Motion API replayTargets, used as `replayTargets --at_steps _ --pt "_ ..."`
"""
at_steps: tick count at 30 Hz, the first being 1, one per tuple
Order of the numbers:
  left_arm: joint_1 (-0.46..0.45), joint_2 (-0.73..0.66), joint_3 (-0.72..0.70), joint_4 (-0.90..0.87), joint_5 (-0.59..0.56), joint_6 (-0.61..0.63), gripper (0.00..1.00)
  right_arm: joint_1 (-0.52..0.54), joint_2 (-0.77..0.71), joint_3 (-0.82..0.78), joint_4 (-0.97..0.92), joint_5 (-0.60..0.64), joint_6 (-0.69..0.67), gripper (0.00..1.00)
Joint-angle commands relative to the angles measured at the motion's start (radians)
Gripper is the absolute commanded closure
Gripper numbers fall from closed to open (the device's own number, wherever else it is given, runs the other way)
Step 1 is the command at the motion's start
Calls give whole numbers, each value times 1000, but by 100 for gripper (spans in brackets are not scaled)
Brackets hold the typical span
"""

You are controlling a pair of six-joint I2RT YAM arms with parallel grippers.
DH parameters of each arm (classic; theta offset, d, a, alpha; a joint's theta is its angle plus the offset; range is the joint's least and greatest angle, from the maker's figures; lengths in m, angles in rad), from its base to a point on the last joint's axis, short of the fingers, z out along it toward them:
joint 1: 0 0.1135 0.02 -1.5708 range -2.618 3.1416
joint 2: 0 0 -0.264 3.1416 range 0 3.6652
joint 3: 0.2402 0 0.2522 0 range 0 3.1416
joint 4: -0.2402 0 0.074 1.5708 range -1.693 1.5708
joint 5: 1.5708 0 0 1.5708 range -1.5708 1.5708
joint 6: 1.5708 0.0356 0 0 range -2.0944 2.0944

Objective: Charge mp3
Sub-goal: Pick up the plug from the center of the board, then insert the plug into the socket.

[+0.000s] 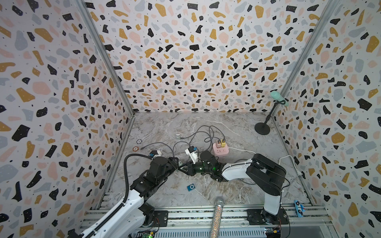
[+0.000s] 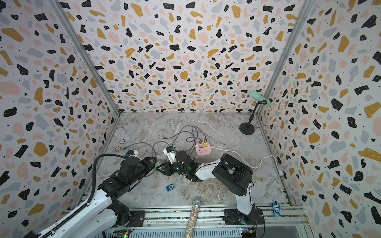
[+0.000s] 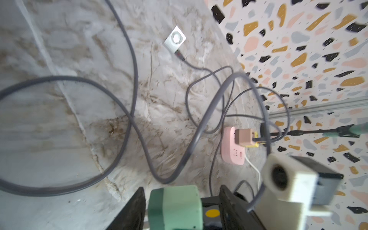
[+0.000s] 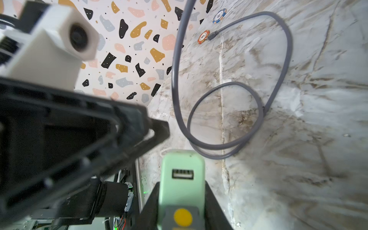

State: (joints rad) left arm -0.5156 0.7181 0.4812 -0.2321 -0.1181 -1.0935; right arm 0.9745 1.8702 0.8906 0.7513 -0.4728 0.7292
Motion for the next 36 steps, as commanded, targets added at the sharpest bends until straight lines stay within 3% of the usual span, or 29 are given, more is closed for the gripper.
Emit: replayTargets --at_steps 1,7,14,18,25,36 --pt "4 -39 112 -97 -98 86 40 -28 -126 -12 -115 -101 -112 100" --pt "8 11 209 -236 -163 174 40 -34 -236 73 -541 -73 -384 100" --pt "7 135 215 -247 -82 273 47 -42 -304 162 -860 114 -562 100" --pt "8 126 184 -197 -68 275 52 -79 -344 158 -920 193 -596 100" --pt "6 176 183 -120 31 320 55 -156 -392 168 -990 440 -613 100" --pt "6 199 185 -6 -38 300 54 -228 -354 185 -1041 675 -588 100"
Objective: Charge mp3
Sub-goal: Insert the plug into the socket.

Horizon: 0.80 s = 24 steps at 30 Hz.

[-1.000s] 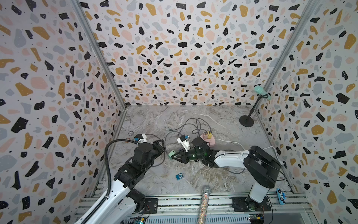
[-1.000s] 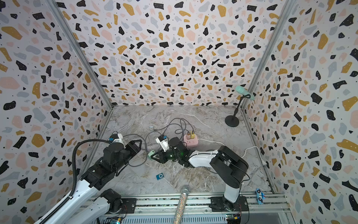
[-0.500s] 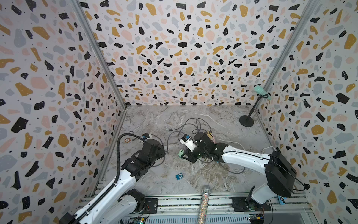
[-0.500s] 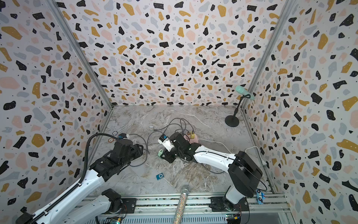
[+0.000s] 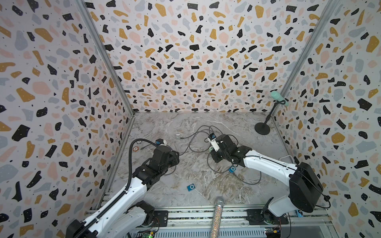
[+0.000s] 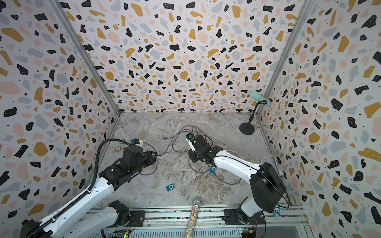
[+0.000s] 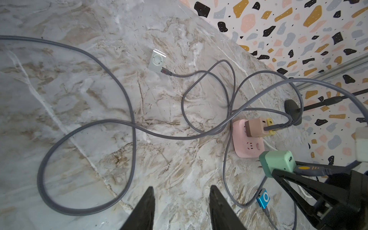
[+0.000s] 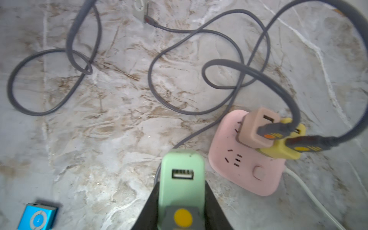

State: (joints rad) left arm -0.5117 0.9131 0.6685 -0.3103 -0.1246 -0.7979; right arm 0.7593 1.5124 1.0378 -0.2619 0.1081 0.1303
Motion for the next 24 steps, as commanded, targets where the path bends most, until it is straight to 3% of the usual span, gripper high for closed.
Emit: replayTargets --at_steps 1,7,24 --pt "2 8 -1 81 -40 5 54 -16 9 40 -27 110 13 100" --pt "2 26 10 99 -82 12 54 -33 28 20 -5 191 64 100" --pt "9 73 23 207 -69 44 50 -72 93 -39 101 160 132 100"
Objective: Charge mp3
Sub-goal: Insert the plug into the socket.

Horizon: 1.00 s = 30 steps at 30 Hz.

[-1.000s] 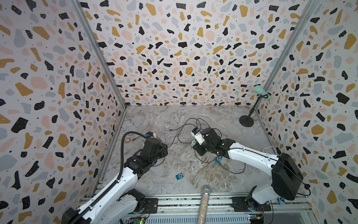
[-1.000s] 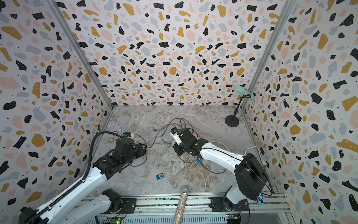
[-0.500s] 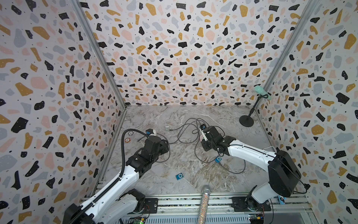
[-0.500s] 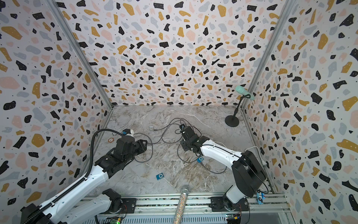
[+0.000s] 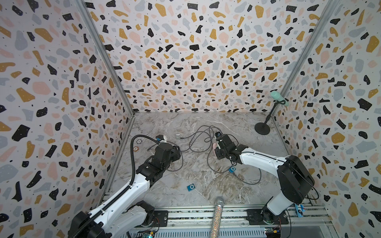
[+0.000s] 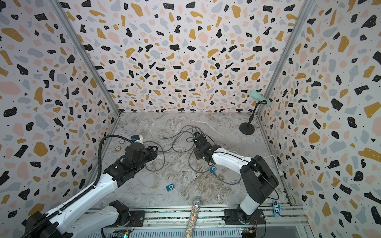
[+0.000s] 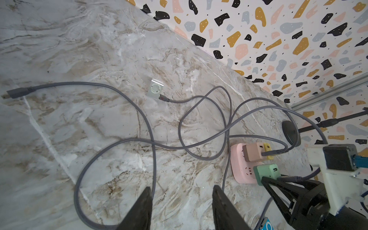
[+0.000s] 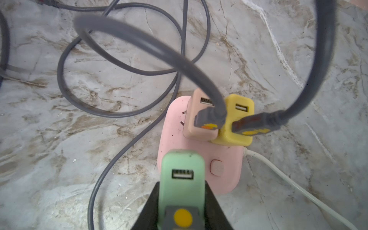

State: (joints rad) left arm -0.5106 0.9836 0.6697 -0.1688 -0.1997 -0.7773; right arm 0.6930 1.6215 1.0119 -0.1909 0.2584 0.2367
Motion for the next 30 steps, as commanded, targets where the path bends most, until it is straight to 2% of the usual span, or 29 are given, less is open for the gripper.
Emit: replayTargets --at_steps 1,13,30 --pt "8 7 23 68 6 23 50 -9 -19 -22 41 10 30 100" --pt "9 35 43 60 5 12 49 -31 -32 -103 176 7 53 100" --pt "9 70 39 77 26 -12 49 -47 -36 -138 176 16 50 100"
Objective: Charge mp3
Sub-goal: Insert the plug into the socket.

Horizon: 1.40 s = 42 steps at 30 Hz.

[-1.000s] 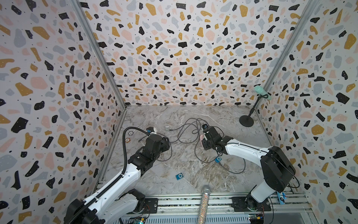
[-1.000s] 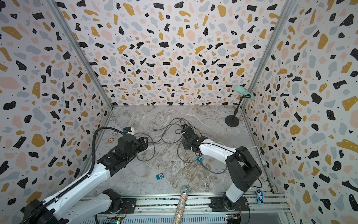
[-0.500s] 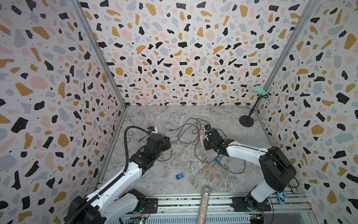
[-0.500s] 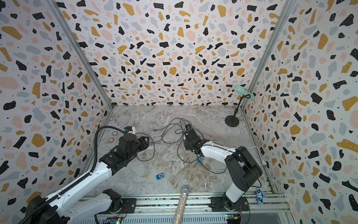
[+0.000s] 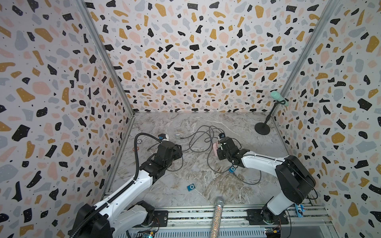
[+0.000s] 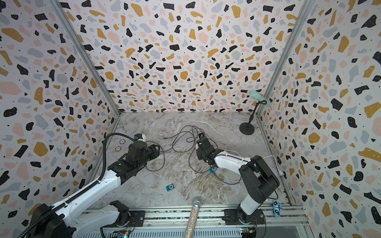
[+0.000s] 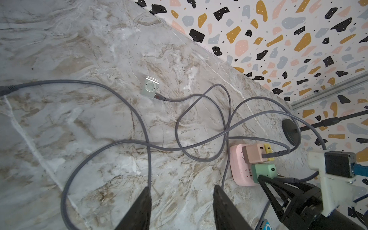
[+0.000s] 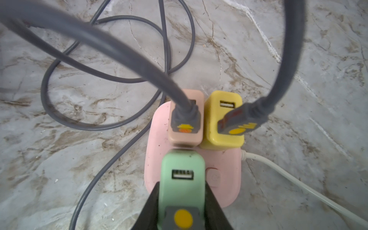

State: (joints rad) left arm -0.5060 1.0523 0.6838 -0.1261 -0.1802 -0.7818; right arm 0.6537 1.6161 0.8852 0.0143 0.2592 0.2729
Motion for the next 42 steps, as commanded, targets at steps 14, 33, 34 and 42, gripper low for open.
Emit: replayTargets --at_steps 14,33,34,42 --pt "4 -23 13 25 16 -10 49 -9 -12 -30 -46 -11 24 100" --pt "4 -44 14 16 27 -21 48 -21 38 -43 -98 -133 15 100" --pt "4 -46 13 16 27 -20 48 -22 42 -48 -100 -133 17 100" --pt "4 -30 17 30 36 -26 48 -22 121 -46 -163 -181 2 100"
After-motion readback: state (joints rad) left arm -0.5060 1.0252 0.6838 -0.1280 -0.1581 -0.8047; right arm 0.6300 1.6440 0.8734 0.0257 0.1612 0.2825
